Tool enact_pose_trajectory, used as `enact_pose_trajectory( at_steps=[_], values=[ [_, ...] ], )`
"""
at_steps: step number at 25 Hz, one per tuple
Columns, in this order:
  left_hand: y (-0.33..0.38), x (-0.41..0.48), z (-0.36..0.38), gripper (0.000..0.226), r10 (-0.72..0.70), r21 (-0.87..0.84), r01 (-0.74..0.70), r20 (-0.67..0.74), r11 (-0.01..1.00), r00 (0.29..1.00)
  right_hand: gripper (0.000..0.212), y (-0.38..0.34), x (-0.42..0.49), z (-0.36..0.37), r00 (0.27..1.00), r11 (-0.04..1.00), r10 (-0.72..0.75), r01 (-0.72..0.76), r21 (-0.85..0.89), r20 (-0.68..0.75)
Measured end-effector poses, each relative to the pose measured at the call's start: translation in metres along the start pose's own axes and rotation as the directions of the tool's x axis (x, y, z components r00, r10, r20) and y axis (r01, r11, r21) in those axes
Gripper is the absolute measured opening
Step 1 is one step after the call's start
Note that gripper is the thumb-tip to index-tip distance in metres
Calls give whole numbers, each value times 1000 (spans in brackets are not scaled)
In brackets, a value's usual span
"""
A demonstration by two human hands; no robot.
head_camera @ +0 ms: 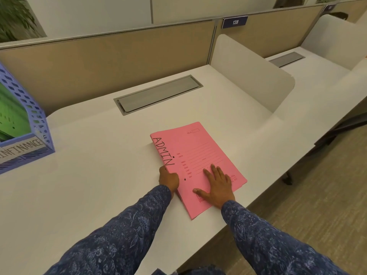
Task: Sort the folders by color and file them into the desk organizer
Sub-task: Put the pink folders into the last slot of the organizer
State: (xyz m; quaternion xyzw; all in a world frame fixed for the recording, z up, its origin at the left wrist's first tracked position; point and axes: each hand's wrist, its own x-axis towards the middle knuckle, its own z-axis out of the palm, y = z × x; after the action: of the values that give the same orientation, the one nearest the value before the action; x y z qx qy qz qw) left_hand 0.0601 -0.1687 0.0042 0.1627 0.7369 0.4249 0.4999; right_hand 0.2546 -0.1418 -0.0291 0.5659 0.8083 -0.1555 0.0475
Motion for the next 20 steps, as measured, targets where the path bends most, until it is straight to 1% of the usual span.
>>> enact_pose_trajectory(
  at_steps=[3, 6, 9, 12, 14, 15, 18, 20],
  values=[
    [2, -2, -5, 41, 25, -76, -21, 49, 997, 998, 108, -2, 0, -9, 1000, 998, -3, 3, 57, -10],
    [7, -7, -15, 45, 60, -126, -52, 62, 991, 996, 107, -7, 3, -24, 995, 978, 13, 8, 209, -97],
    [15, -10, -38, 43, 142, -148, -136, 32, 980, 989, 99, -11, 12, -46, 972, 919, 99, -6, 394, -215],
    [23, -13, -72, 41, 214, -166, -207, 26, 964, 976, 88, -19, 26, -66, 946, 855, 158, 13, 519, -283],
    [27, -16, -98, 41, 242, -185, -237, 7, 954, 970, 80, -35, 34, -74, 951, 784, 185, 9, 621, -248],
    [28, -18, -112, 41, 251, -196, -247, -8, 949, 968, 73, -47, 38, -77, 959, 743, 178, 16, 669, -220],
    [26, -26, -158, 42, 263, -216, -272, -69, 938, 962, 48, -87, 46, -75, 980, 633, 135, 30, 773, -148],
    [22, -33, -192, 43, 279, -217, -294, -100, 931, 955, 36, -116, 46, -67, 987, 582, 98, 48, 812, -128]
  ],
)
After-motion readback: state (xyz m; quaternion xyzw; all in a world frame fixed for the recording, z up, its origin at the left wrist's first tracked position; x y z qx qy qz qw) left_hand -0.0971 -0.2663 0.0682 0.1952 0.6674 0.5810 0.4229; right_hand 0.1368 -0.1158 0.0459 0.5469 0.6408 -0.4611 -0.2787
